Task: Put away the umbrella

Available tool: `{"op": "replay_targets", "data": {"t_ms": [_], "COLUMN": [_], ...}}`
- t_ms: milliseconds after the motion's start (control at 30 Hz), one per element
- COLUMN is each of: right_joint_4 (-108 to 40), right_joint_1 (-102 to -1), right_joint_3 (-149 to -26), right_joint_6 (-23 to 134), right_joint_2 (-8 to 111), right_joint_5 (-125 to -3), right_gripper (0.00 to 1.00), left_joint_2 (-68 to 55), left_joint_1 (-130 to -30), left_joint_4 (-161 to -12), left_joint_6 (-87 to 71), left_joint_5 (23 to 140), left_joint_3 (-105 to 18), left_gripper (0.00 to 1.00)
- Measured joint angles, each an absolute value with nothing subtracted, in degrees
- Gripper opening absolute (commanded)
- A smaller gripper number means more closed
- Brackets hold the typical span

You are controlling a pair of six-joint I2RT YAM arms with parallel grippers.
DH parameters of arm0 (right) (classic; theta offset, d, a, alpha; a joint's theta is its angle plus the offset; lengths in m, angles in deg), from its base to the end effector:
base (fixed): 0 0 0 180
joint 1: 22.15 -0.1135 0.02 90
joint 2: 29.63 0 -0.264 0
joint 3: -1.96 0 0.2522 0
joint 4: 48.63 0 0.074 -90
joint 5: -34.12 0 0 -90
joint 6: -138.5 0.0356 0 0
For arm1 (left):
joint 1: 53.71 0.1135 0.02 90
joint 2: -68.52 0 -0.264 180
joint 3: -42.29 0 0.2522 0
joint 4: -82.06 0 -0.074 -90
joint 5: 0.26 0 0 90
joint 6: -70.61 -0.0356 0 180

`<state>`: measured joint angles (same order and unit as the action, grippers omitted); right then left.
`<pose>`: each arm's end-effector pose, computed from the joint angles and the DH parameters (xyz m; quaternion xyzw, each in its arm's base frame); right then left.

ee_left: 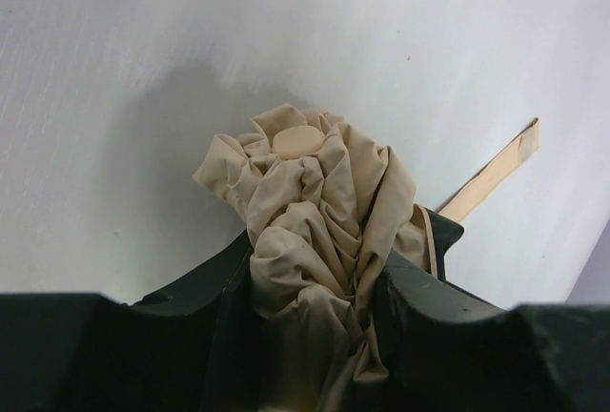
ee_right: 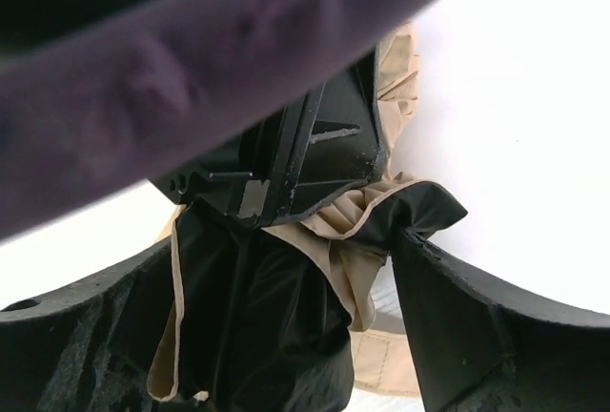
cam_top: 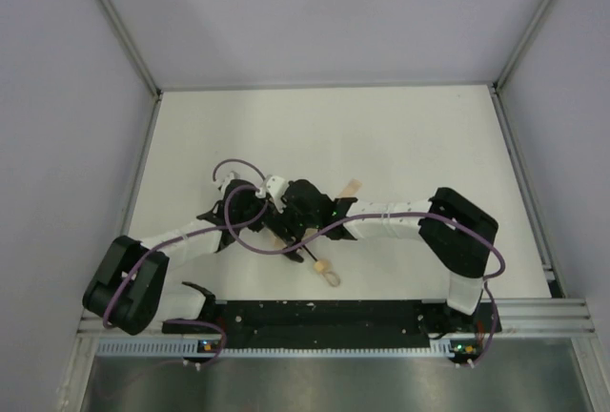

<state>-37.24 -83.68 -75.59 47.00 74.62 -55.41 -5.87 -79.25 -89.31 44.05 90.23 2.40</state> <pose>0.1893 0.3485 0.1884 -0.4685 0.7675 0.2157 0.3808 0.2138 -0.1018 0.1500 -0.2996 0.8672 -0.2759 0.2865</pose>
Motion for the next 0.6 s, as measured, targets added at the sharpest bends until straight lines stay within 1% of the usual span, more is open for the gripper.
{"op": "replay_targets", "data": {"t_ms": [67,200,267,300,333,467,500,600], "right_joint_4": [-37.89,-38.22,-38.4,-38.42,-38.37,-37.68,-37.48,-36.84], "right_joint_1": [-84.17,-85.06,-85.32,-85.39,-85.41,-85.5,-85.52,-85.87], "right_joint_3": [-75.61,-77.08,-78.13,-78.65,-79.13,-82.17,-82.78,-84.42], "right_joint_6": [46.76,46.54,46.54,46.57,46.57,45.71,45.32,42.59], "right_joint_2": [75.3,77.35,78.62,79.23,79.76,81.85,82.03,82.42], "right_joint_5": [-53.4,-51.32,-50.69,-50.4,-50.23,-48.81,-48.52,-47.95], "right_gripper": [0.67,0.65,0.59,0.52,0.41,0.05,0.0,0.0], "left_joint_2": [-5.87,-5.87,-5.87,-5.87,-5.87,-5.36,-4.69,-0.84], "left_joint_1": [-79.25,-78.9,-78.46,-78.09,-77.77,-75.84,-75.47,-74.79], "left_joint_4": [-89.33,-90.18,-90.16,-90.16,-90.16,-89.92,-89.83,-89.02], "left_joint_6": [44.51,45.9,46.32,46.49,46.67,47.52,48.05,49.14], "left_joint_5": [90.25,90.34,90.18,90.14,90.12,91.02,91.23,92.72], "left_joint_3": [2.46,3.14,3.2,3.2,3.2,3.47,3.77,5.17], "left_gripper": [0.0,0.0,0.0,0.0,0.0,0.0,0.0,0.0]}}
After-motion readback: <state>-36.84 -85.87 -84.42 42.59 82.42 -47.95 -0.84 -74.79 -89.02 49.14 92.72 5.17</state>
